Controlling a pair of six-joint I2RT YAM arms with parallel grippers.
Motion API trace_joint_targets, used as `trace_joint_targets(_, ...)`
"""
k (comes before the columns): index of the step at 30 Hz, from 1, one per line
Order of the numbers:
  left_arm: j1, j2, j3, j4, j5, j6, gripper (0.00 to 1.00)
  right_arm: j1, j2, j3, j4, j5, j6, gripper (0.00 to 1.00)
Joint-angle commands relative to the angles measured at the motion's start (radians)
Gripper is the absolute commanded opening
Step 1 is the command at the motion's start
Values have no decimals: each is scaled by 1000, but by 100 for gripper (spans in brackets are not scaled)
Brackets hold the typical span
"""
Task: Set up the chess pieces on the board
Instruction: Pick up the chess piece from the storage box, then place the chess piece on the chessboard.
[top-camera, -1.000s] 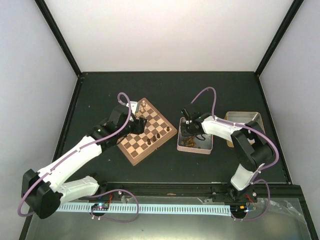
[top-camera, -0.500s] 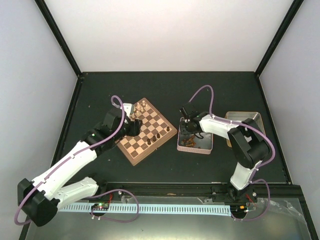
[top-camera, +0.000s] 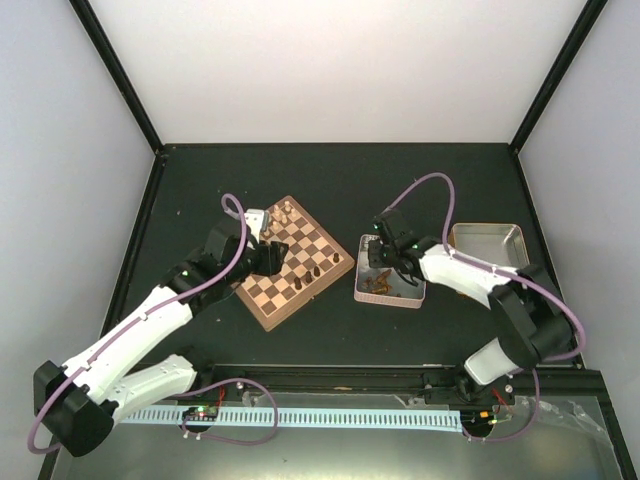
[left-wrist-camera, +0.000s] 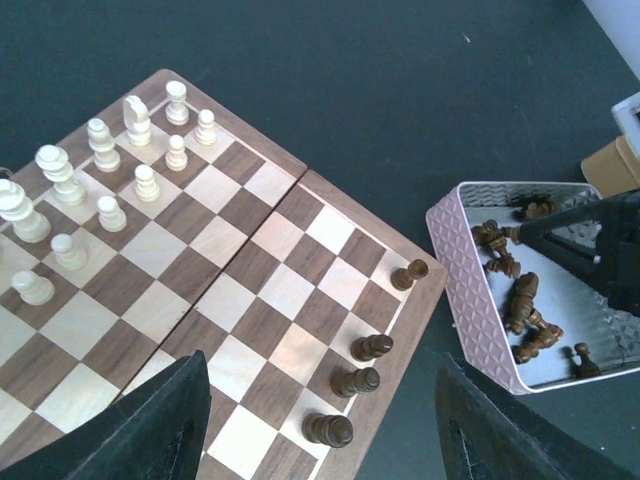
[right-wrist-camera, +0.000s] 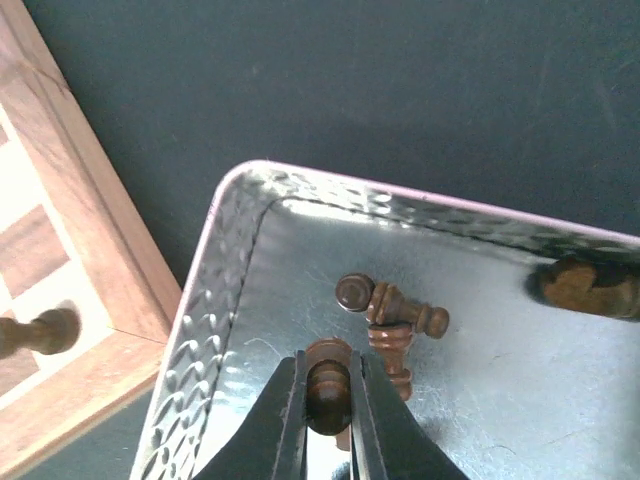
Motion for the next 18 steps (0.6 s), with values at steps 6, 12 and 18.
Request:
trace_joint_targets(6,8,-32,-45,144,185,-52,64,-8,-214,-111,124,5,93,5)
trace_joint_targets(12,7,-47,-128,315,320,-95,65,-9,-282,-119,108,-94,157,5)
trace_joint_targets(18,7,-48,-135,322,322,-117,65,-9,-314,-103,99,-258,176,6)
